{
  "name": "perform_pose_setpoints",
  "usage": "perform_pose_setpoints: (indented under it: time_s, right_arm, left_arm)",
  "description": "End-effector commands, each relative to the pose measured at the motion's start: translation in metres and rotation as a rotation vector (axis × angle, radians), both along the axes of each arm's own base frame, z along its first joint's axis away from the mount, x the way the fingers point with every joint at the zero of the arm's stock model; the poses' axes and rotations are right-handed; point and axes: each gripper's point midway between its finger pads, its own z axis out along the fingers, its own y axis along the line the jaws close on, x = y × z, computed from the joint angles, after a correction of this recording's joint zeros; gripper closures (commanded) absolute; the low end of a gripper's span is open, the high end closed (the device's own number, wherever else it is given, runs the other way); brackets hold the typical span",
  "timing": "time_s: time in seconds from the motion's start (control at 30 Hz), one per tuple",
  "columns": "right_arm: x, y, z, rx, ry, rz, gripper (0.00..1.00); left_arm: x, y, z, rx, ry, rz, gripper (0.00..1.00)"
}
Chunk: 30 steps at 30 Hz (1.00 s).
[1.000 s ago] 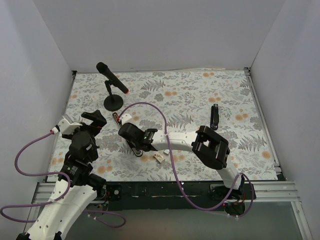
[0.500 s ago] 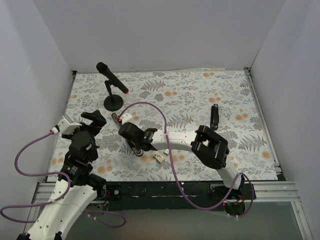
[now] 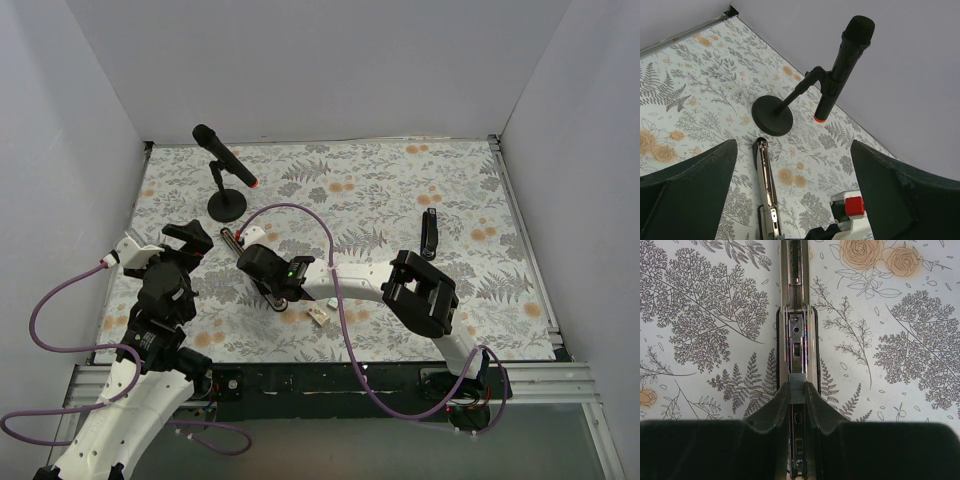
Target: Load the staples into the stapler
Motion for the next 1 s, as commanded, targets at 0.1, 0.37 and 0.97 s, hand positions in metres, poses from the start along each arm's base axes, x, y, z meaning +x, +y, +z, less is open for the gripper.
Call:
perform_pose_setpoints:
  time_s: [0.1, 0.37, 0.97]
  right_arm:
    - [0.001, -0.009, -0.018, -0.057, 0.026, -0.007, 0.80]
    - [0.002, -0.008, -0.009, -0.047, 0.006, -0.003, 0.76]
    - [0.003, -0.007, 0.002, -0.028, -0.007, 0.007, 0.66]
  left_arm:
    - [0.000, 0.002, -0.006, 0.013, 0.016, 0.007, 0.02]
    - [0.000, 0.002, -0.005, 0.012, 0.012, 0.008, 0.02]
    - [0.000, 0.002, -0.007, 0.014, 0.018, 0.008, 0.02]
